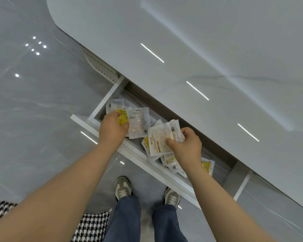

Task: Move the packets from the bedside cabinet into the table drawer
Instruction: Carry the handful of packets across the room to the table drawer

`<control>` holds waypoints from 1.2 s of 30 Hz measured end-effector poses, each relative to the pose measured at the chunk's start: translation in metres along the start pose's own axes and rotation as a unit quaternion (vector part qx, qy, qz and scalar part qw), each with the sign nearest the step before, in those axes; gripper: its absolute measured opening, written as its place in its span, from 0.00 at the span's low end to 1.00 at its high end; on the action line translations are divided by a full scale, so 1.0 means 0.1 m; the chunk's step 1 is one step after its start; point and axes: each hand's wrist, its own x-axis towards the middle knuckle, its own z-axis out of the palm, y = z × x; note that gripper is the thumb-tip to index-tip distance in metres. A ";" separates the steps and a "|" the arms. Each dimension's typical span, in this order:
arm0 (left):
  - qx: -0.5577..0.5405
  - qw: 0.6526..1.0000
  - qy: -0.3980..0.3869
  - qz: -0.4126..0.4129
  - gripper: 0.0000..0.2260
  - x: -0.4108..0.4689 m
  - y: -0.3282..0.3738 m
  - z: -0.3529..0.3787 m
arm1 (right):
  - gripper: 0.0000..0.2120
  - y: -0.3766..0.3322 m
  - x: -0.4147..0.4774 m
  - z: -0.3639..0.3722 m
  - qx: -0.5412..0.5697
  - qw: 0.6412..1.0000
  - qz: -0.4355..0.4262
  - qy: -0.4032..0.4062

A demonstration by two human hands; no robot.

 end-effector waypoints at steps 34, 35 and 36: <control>0.150 0.970 -0.126 0.143 0.19 -1.05 0.35 -1.29 | 0.15 -0.72 -0.79 -0.46 -0.371 0.911 -0.101 -0.147; 0.156 0.968 -0.127 0.152 0.19 -1.16 0.44 -1.41 | 0.16 -0.80 -0.95 -0.59 -0.373 0.910 -0.105 -0.150; 0.163 0.965 -0.127 0.162 0.19 -1.27 0.53 -1.52 | 0.17 -0.89 -1.11 -0.72 -0.372 0.910 -0.105 -0.149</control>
